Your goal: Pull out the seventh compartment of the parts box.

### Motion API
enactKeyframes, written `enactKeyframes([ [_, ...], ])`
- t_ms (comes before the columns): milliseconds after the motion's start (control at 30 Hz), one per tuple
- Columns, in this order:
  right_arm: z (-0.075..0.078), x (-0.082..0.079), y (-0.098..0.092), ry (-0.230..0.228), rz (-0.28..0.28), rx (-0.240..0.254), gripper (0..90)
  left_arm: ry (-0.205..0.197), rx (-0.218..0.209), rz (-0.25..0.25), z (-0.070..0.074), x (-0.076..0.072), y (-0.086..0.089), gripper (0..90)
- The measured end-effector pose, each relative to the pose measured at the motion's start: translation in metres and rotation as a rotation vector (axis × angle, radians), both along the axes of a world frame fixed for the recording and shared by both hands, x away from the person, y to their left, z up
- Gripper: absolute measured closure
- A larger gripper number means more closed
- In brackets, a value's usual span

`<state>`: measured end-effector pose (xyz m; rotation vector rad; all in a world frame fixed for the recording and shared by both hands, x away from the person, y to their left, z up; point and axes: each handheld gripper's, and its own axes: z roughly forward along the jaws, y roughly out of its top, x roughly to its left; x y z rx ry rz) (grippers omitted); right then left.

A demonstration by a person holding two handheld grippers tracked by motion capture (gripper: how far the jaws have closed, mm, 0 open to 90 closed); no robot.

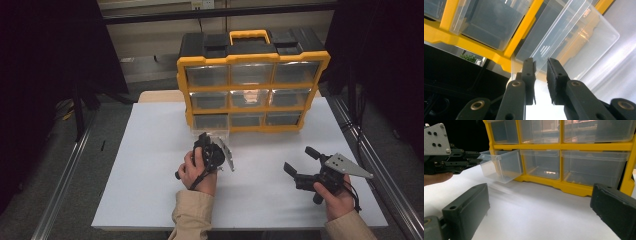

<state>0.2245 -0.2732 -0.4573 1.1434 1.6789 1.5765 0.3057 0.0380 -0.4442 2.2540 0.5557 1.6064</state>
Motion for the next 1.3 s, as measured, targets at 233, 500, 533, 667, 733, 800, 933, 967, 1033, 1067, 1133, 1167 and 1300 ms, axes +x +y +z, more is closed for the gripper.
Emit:
enactKeyframes([
  [233,0.000,0.000,0.000,0.001,0.002,0.001,1.9,-0.005,0.010,0.010,0.000,-0.003,0.000,76.5],
  [500,0.001,-0.001,0.001,0.005,-0.008,0.010,1.9,-0.041,-0.029,-0.078,0.006,-0.005,-0.012,81.5],
  [533,0.001,-0.001,0.000,0.003,-0.003,0.005,1.9,-0.034,-0.035,-0.078,0.007,-0.005,-0.010,81.5],
  [667,0.001,-0.001,-0.001,0.008,-0.008,0.011,1.9,-0.012,-0.072,-0.087,0.004,-0.007,-0.008,80.4],
  [733,0.001,-0.001,0.000,0.005,-0.011,0.009,1.9,-0.006,-0.100,-0.089,0.003,-0.007,-0.006,78.5],
  [800,0.001,-0.001,0.000,0.003,0.001,-0.001,1.9,0.005,-0.129,-0.090,0.002,-0.006,-0.003,77.3],
  [933,0.000,-0.001,0.000,0.001,-0.004,0.000,1.9,0.030,-0.212,-0.111,0.003,-0.006,0.001,72.6],
  [967,0.001,-0.001,0.000,0.005,-0.010,0.006,1.9,0.035,-0.219,-0.116,0.003,-0.006,0.002,72.1],
  [1033,0.000,-0.001,-0.001,0.003,0.001,-0.005,1.9,0.048,-0.266,-0.135,0.003,-0.006,0.005,69.5],
  [1067,0.001,-0.001,0.000,0.001,-0.011,0.008,1.9,0.058,-0.279,-0.138,0.003,-0.006,0.007,68.9],
  [1133,0.001,-0.001,0.000,0.002,-0.009,0.008,1.9,0.080,-0.318,-0.159,0.003,-0.006,0.010,66.2],
  [1167,0.001,-0.001,0.000,0.003,-0.011,0.007,1.9,0.093,-0.330,-0.159,0.003,-0.006,0.012,64.8],
  [1300,0.000,-0.001,0.000,0.005,-0.001,-0.005,1.9,0.125,-0.401,-0.170,0.001,-0.007,0.019,59.8],
])
